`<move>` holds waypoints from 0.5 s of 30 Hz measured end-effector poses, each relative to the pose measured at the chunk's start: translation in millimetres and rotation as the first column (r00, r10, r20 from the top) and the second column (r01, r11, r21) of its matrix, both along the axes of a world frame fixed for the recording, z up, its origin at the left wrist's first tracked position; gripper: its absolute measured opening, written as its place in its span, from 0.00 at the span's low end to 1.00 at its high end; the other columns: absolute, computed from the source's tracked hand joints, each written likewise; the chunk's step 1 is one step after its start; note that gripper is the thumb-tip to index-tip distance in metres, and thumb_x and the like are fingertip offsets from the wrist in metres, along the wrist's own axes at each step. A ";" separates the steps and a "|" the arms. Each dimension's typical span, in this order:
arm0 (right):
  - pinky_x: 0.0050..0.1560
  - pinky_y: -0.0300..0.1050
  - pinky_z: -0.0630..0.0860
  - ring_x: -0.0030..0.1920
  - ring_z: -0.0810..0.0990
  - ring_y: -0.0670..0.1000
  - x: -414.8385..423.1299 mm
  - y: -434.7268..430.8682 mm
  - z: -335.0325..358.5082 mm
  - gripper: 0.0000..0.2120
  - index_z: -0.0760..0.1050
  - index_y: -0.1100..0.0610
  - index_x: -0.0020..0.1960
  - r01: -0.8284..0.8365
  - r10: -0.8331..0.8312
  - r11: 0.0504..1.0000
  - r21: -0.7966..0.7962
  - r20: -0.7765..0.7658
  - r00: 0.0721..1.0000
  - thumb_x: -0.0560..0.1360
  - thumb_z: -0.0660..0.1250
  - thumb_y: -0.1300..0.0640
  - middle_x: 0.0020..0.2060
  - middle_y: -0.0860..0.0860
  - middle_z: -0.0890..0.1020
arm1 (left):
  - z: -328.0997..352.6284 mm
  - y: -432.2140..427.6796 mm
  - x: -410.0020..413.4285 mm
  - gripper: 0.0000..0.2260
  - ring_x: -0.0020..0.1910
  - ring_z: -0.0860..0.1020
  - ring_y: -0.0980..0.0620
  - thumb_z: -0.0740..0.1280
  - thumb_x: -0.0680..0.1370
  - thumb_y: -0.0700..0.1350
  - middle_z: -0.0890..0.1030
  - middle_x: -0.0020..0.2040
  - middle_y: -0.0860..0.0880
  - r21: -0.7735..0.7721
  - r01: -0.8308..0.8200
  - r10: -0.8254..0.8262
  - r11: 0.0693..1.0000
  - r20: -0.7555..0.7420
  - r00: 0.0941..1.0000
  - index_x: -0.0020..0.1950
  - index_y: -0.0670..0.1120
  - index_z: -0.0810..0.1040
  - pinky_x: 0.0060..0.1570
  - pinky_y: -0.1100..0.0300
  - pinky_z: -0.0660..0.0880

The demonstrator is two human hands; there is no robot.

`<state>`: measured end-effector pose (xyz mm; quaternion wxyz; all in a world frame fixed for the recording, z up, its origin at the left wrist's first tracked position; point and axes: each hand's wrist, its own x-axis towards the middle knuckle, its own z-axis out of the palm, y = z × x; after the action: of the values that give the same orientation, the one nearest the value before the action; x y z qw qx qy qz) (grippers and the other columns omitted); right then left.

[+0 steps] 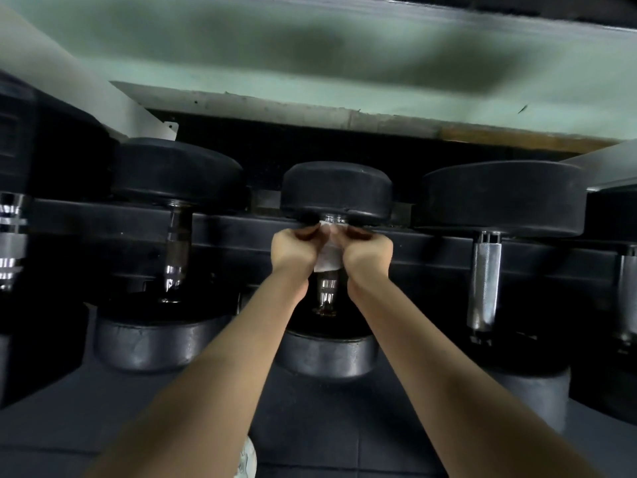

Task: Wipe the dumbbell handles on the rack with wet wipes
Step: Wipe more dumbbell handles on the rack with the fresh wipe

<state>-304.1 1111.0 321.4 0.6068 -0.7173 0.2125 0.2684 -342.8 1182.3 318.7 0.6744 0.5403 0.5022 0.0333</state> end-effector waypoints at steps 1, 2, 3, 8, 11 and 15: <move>0.46 0.38 0.78 0.43 0.82 0.48 -0.2 -1.6 1.0 0.06 0.82 0.61 0.46 -0.024 0.024 1.000 -0.002 0.020 1.000 0.71 0.73 0.61 0.42 0.52 0.85 | 0.4 0.4 -0.7 0.09 0.46 0.79 0.52 0.70 0.75 0.41 0.81 0.43 0.48 0.007 0.017 -0.017 1.000 -0.005 1.000 0.53 0.39 0.81 0.44 0.68 0.75; 0.45 0.36 0.77 0.43 0.82 0.47 -1.1 -5.0 1.6 0.07 0.82 0.61 0.48 -0.064 0.064 0.998 -0.005 0.048 0.997 0.71 0.73 0.60 0.42 0.51 0.84 | -1.2 1.5 -2.8 0.10 0.48 0.80 0.52 0.70 0.74 0.42 0.82 0.45 0.47 0.022 0.046 -0.046 0.999 0.000 0.999 0.53 0.38 0.81 0.47 0.66 0.76; 0.47 0.36 0.78 0.43 0.82 0.47 -3.7 -9.8 0.8 0.07 0.82 0.61 0.48 -0.112 0.113 0.994 -0.016 0.069 0.991 0.71 0.73 0.60 0.41 0.50 0.84 | -2.6 2.6 -6.9 0.11 0.48 0.80 0.52 0.70 0.74 0.43 0.83 0.47 0.46 0.054 0.094 -0.094 0.994 -0.004 0.996 0.54 0.38 0.81 0.50 0.63 0.77; 0.50 0.44 0.81 0.45 0.84 0.52 -20.3 -34.3 -0.1 0.07 0.82 0.59 0.44 -0.328 0.334 0.941 -0.079 0.081 0.939 0.68 0.76 0.57 0.40 0.53 0.85 | -2.4 6.8 -42.8 0.07 0.36 0.78 0.64 0.70 0.74 0.46 0.83 0.38 0.53 0.179 0.361 -0.357 0.915 -0.054 0.933 0.47 0.43 0.83 0.38 0.72 0.74; 0.42 0.38 0.79 0.42 0.84 0.50 -27.4 -46.4 0.5 0.12 0.82 0.61 0.45 -0.494 0.506 0.855 -0.157 0.053 0.861 0.66 0.78 0.55 0.39 0.53 0.85 | -4.2 8.4 -60.3 0.09 0.35 0.79 0.61 0.70 0.74 0.50 0.83 0.34 0.54 0.164 0.600 -0.575 0.783 -0.177 0.799 0.43 0.45 0.84 0.40 0.67 0.75; 0.41 0.30 0.75 0.40 0.81 0.42 -33.5 -54.3 -1.2 0.16 0.80 0.59 0.51 -0.627 0.637 0.736 -0.257 -0.050 0.769 0.67 0.77 0.55 0.40 0.48 0.83 | -5.3 16.7 -59.0 0.11 0.44 0.81 0.54 0.70 0.73 0.52 0.85 0.44 0.49 0.153 0.740 -0.680 0.655 -0.305 0.666 0.49 0.46 0.84 0.49 0.60 0.76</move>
<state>-337.6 1056.8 320.2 0.3848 -0.8249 -0.0229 0.4133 -401.8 1199.0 313.4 0.4942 0.7788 0.3116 -0.2281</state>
